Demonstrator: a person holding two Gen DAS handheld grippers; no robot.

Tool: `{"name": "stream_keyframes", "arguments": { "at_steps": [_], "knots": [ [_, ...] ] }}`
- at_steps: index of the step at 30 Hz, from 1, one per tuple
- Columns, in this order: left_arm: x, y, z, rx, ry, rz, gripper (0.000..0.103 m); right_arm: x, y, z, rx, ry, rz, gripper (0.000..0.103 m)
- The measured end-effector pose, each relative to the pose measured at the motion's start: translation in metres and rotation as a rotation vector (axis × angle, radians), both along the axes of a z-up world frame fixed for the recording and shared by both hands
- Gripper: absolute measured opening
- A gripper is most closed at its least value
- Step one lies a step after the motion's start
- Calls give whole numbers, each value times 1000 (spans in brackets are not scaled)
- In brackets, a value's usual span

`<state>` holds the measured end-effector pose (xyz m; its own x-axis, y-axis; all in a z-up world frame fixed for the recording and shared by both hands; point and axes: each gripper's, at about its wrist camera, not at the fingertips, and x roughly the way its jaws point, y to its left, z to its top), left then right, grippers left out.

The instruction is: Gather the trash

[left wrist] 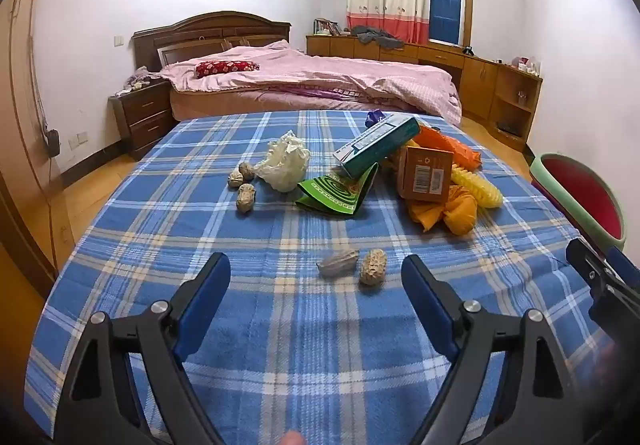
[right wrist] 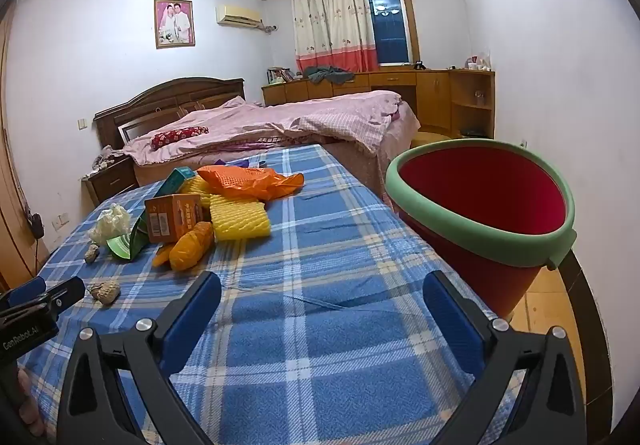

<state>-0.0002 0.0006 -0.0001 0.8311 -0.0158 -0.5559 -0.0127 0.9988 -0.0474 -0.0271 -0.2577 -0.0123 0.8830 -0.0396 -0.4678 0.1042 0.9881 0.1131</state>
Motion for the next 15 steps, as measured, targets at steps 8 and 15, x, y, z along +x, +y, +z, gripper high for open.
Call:
{"name": "stream_keyframes", "arguments": {
  "at_steps": [8,15],
  "knots": [
    [0,-1,0,13,6,-1,88,0,0,0,0,-4,-1,103],
    [1,-2,0,15,7,0,88,-1,0,0,-1,-5,0,103]
  ]
}}
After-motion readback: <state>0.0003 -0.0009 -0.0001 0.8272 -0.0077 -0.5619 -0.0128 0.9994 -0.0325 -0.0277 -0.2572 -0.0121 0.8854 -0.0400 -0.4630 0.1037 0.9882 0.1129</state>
